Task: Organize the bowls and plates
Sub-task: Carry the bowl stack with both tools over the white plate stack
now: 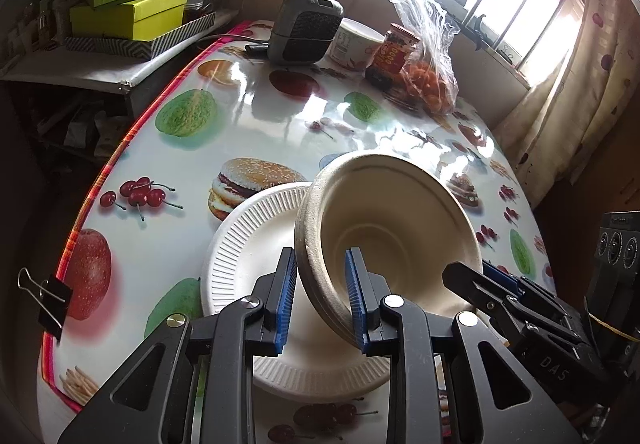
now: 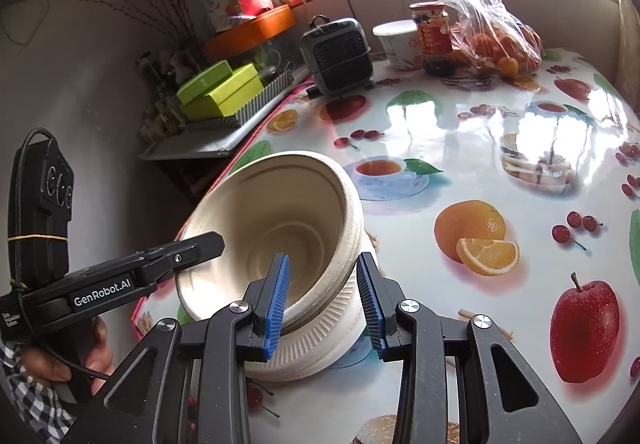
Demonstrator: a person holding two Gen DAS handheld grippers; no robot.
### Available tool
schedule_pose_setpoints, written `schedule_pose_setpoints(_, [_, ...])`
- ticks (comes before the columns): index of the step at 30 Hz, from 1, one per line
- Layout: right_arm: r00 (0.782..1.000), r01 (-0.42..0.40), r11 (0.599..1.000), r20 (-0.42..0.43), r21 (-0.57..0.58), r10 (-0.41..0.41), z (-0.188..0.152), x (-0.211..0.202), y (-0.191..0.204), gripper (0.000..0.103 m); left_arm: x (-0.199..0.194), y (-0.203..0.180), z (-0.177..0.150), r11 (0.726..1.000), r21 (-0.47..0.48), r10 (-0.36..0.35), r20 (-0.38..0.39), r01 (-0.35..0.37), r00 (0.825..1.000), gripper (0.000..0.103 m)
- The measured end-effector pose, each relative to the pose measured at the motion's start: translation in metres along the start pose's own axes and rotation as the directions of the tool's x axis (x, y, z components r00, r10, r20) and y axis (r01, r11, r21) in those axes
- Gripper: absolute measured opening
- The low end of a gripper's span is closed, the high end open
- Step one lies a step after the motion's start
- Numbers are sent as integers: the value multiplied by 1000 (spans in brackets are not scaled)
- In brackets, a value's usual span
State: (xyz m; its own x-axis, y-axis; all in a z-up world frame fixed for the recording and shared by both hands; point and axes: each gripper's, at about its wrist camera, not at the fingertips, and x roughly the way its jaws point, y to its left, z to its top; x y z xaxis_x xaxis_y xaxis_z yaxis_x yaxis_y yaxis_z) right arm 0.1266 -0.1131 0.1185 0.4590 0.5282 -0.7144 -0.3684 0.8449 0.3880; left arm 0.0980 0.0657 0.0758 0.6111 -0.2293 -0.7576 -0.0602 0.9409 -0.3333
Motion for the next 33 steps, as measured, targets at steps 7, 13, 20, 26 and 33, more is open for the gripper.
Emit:
schedule_pose_setpoints(7, [1000,-14,1000,-16,-22,14,4,13,11,35,0,14,-1,999,-27,17,0,-17,1000,26])
schedule_pose_setpoints(13, [1000,-15,1000,-28,-22,14,6,20,11,35,3,19,0,999,-33,22,-4,-22,1000,26])
schedule_pose_setpoints(20, [999,-13,1000,-44,-17,13,6,28,9,35,9,22,-1,999,-44,25,-20,-26,999,26])
schedule_pose_setpoints(26, [999,-12,1000,-47,-13,12,7,29,8,35,11,23,0,999,-41,23,-19,-24,1000,26])
schedule_pose_setpoints(33, [999,-13,1000,-47,-11,13,6,29,7,35,11,22,0,999,-48,18,-17,-19,1000,26])
